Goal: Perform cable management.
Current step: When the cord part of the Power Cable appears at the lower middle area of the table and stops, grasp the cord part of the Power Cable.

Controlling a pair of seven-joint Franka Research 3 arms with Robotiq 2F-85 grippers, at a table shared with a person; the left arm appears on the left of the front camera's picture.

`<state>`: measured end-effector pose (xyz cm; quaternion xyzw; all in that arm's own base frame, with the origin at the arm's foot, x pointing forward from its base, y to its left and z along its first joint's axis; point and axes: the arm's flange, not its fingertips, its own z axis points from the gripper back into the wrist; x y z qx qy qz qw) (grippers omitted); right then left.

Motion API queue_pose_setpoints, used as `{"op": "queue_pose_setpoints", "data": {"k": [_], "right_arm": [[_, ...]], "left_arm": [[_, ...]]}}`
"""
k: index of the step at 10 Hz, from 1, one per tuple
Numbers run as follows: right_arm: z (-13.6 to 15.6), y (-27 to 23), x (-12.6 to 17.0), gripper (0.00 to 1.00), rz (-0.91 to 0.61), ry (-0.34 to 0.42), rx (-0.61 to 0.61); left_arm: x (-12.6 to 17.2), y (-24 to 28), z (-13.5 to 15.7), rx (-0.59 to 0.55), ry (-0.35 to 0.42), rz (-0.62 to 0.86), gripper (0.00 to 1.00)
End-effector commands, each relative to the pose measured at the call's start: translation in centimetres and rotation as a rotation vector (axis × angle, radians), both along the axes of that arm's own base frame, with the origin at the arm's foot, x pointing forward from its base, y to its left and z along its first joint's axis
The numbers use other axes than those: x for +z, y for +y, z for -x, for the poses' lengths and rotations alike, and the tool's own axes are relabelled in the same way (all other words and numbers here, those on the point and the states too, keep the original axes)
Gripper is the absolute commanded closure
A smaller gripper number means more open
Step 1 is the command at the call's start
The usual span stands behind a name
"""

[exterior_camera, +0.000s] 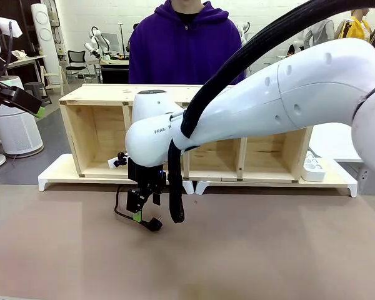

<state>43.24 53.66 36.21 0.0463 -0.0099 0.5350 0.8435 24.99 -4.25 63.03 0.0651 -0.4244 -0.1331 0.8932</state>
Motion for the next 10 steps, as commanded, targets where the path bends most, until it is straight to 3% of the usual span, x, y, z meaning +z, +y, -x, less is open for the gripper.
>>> {"op": "queue_pose_setpoints", "data": {"k": [1,3,5,9,10], "right_arm": [[-0.5,0.9,-1.1,0.00,0.019,-0.075,0.022],[-0.6,1.5,-3.1,0.00,0.024,-0.100,0.008],[-0.7,1.8,-4.5,0.00,0.017,-0.078,0.004],[-0.8,1.6,-4.7,0.00,0.012,-0.088,0.007],[-0.9,1.6,-4.7,0.19,0.021,-0.093,0.008]], "left_arm": [[0.1,0.0,-0.2,-0.003,-0.012,-0.003,0.00],[0.1,0.0,-0.2,-0.003,-0.012,-0.003,0.00],[0.1,0.0,-0.2,-0.003,-0.012,-0.003,0.00],[0.1,0.0,-0.2,-0.003,-0.012,-0.003,0.00],[0.1,0.0,-0.2,-0.003,-0.012,-0.003,0.00]]}}
